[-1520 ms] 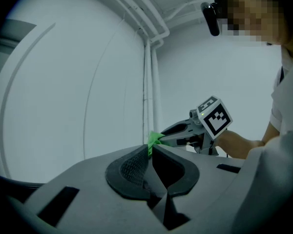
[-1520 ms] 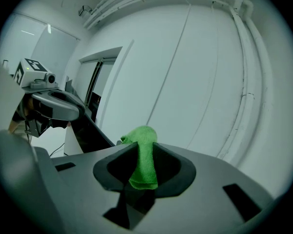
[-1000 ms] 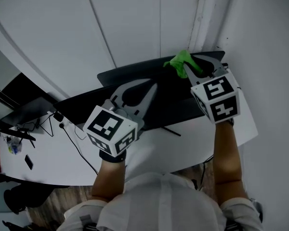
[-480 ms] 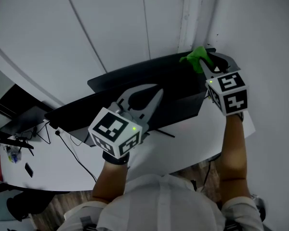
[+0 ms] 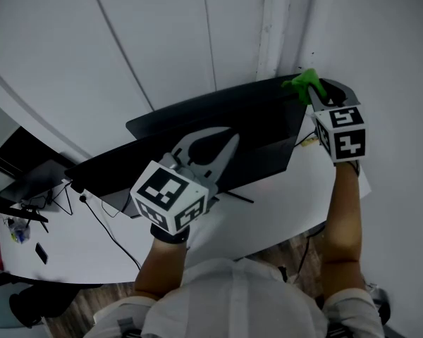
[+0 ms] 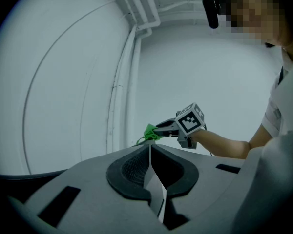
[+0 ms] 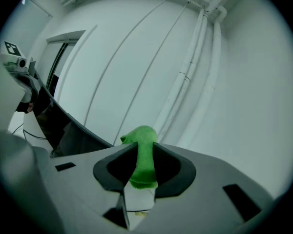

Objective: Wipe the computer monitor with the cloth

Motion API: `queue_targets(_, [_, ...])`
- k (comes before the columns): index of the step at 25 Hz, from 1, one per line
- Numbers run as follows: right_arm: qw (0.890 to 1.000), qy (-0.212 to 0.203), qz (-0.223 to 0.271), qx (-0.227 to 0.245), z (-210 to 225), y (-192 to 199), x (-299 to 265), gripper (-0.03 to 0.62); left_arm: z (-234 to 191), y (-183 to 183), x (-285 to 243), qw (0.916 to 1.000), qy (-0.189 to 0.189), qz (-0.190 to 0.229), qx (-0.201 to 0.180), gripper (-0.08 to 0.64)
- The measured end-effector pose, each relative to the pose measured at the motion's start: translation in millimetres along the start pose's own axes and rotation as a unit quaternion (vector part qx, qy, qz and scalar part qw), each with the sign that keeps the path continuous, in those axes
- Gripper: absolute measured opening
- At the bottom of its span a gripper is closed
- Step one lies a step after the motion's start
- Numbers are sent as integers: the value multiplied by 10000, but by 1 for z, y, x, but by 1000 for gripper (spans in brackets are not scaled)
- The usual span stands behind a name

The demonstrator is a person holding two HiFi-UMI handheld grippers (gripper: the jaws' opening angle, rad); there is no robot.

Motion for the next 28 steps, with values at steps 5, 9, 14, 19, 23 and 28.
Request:
queue_targets(5, [9988, 269, 0, -409, 19, 23, 8, 91, 0, 5, 4, 10000, -45, 32, 42, 28])
queue_targets(9, [9956, 240, 114, -902, 24, 52, 22, 92, -1, 19, 21, 9994, -318, -41, 88, 28])
queue_targets(14, [9876, -183, 634, -1427, -7, 88, 43, 92, -12, 58, 66, 9952, -931, -147, 251, 28])
queue_targets(19, [9704, -1129, 1117, -1821, -71, 115, 59, 92, -22, 120, 140, 9831, -1668, 31, 757, 28])
queue_targets(23, [9606, -1823, 1058, -1810, -139, 131, 61, 92, -23, 179, 199, 9675, -2297, -69, 1057, 28])
queue_targets(28, [9416, -2543, 1109, -1907, -211, 130, 60, 92, -26, 225, 260, 9434, -3065, 251, 1243, 28])
Point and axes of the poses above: the fingertips, and each gripper's own axes: x backward along the fingers, z to its right, y out of its underside, the point moved 9 cm from there along x, backward along the fingers, and after that the axes turned 15 degrees about -z, right-handed, at the moved point
